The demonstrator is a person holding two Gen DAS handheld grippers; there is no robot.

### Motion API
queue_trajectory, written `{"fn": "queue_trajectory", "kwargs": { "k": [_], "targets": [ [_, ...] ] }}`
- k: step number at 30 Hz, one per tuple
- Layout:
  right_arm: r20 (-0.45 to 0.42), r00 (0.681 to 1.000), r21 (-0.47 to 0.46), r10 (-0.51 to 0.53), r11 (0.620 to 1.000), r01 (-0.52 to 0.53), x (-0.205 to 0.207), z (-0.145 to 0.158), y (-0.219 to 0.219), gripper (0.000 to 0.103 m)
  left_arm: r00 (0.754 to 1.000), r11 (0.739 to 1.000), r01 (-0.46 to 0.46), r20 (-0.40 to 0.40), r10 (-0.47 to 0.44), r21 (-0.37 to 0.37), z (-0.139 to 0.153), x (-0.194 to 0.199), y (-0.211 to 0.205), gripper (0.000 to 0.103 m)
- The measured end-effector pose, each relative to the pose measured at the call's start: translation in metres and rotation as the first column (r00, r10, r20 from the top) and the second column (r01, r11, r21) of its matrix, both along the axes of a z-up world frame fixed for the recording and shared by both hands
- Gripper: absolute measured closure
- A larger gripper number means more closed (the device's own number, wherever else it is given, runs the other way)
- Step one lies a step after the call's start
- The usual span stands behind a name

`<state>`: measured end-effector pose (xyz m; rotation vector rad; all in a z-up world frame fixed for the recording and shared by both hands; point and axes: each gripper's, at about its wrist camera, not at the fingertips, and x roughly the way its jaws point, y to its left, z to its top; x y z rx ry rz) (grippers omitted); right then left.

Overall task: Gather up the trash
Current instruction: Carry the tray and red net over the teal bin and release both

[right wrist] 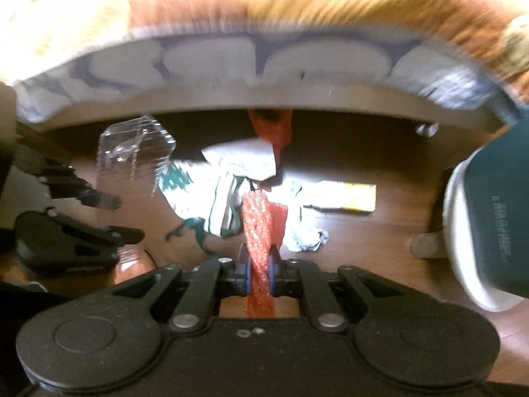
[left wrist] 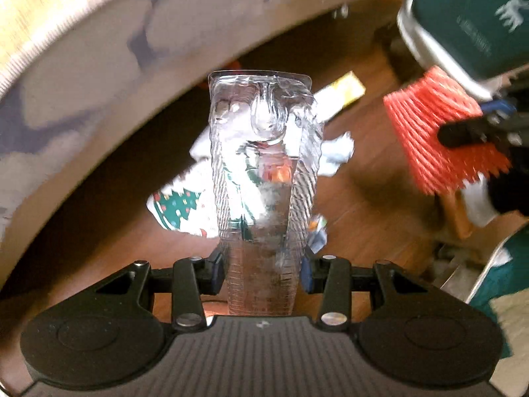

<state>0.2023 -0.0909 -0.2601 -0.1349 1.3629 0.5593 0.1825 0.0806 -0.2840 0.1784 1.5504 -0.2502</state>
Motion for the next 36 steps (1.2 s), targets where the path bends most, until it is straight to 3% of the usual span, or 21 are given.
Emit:
{"fn": "queue_trajectory", "kwargs": {
  "k": [9,17,26,36],
  "targets": [
    [0.153,0.985,0.129,-0.081,0.99,0.062,-0.022,0.104,-0.062,0.094,0.977,0.992,-0.085,0.186,0.101,-0.094,0.104,-0.01,-0.042,0.061],
    [0.306,0.938,0.227,-0.164,0.969,0.095,-0.037,0.181,-0.124,0.094,0.941,0.989,-0.054,0.324,0.097,-0.139,0.194,-0.015,-0.095,0.061],
    [0.398,0.88,0.286,-0.258,0.947,0.148,-0.042,0.223,-0.188,0.094,0.892,0.981,0.007,0.444,0.081,-0.193,0.277,-0.003,-0.158,0.061],
    [0.464,0.787,0.306,-0.405,0.908,0.287,-0.018,0.237,-0.266,0.094,0.874,0.968,0.115,0.485,0.009,-0.224,0.305,0.032,-0.249,0.061]
  ]
}}
